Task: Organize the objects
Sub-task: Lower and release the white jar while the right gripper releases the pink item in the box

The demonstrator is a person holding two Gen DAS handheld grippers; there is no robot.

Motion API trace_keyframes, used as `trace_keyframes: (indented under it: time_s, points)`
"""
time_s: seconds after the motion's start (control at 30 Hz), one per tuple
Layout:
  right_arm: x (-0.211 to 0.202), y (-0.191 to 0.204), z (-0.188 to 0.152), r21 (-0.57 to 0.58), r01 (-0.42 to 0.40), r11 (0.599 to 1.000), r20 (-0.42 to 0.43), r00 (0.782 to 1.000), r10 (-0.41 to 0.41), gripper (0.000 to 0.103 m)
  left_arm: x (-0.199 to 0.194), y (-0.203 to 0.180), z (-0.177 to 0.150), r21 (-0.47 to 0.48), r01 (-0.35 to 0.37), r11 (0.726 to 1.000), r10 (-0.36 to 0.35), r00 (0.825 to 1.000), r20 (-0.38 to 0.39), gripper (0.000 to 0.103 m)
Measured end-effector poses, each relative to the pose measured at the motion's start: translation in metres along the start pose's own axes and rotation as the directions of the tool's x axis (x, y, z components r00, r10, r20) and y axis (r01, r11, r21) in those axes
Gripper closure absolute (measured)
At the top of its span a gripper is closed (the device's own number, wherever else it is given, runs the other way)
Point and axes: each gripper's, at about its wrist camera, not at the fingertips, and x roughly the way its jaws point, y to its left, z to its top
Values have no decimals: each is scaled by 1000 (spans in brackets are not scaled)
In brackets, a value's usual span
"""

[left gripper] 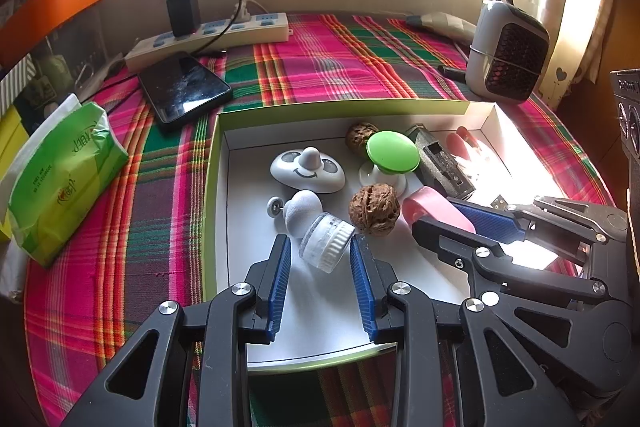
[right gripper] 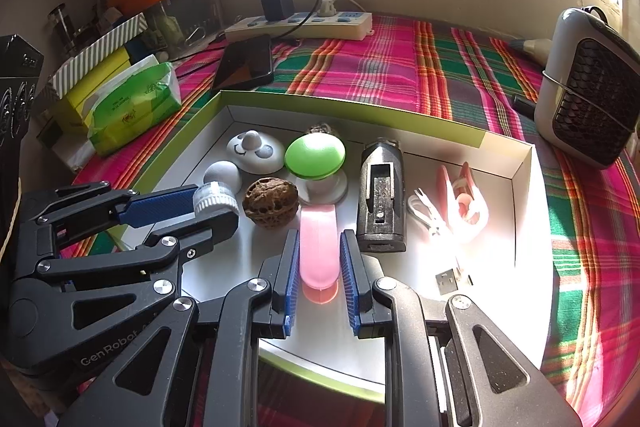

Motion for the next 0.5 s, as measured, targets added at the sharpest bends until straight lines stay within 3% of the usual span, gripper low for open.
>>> trace_keyframes:
  time_s: [0.5]
  points:
    - [-7, 2, -2, -2, 16, 1000, 14, 1000, -16, 70, -8, 2, -4, -17, -3, 1000, 3, 1000, 6, 74]
